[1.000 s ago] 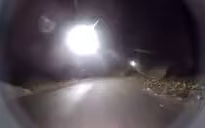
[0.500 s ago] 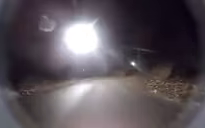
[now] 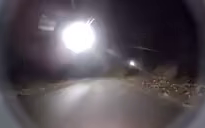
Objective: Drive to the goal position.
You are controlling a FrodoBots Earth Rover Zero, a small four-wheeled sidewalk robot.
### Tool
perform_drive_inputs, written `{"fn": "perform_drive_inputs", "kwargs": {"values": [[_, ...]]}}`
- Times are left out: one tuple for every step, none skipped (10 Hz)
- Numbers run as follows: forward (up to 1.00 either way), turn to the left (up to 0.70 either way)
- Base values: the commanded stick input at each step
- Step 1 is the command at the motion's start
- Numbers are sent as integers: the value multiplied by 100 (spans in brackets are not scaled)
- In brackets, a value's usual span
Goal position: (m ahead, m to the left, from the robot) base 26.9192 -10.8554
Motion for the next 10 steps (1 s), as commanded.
{"fn": "perform_drive_inputs", "kwargs": {"values": [[100, 5], [100, 5], [100, 5], [100, 7], [100, 10], [100, 10], [100, 10], [100, 11], [100, 13], [100, 15]]}}
